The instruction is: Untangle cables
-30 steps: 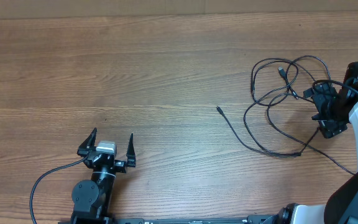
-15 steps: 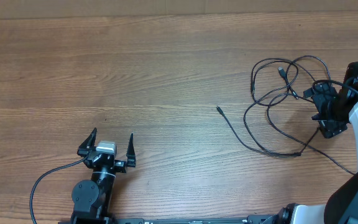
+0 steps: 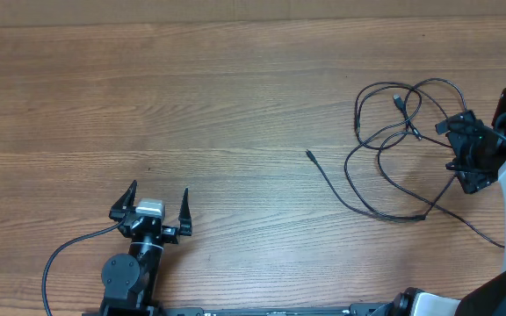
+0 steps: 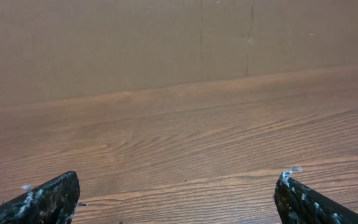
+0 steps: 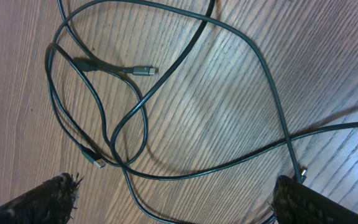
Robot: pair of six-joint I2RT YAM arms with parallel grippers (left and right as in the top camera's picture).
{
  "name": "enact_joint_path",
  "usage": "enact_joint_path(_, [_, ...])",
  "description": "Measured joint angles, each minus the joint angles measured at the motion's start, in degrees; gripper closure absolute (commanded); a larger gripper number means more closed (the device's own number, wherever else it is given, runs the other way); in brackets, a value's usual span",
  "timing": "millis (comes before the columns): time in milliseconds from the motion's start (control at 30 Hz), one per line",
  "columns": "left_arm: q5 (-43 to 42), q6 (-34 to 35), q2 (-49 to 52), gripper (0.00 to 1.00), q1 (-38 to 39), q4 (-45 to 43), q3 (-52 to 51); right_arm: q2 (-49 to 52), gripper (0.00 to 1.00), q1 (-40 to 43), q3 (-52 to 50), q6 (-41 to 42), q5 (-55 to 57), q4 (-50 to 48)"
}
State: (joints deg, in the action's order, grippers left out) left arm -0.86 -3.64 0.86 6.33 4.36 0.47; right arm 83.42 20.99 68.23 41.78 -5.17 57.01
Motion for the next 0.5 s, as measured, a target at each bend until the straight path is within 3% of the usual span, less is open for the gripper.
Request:
enact_joint_path(300, [0.0,0.0,0.0,0.0,0.0,0.0,0.0,-0.4,0.0,0.0,0.0,0.0,0.0,0.0])
enact_joint_path(500, [0.0,0.0,0.0,0.0,0.0,0.0,0.0,-7.7,0.0,0.0,0.0,0.0,0.0,0.0])
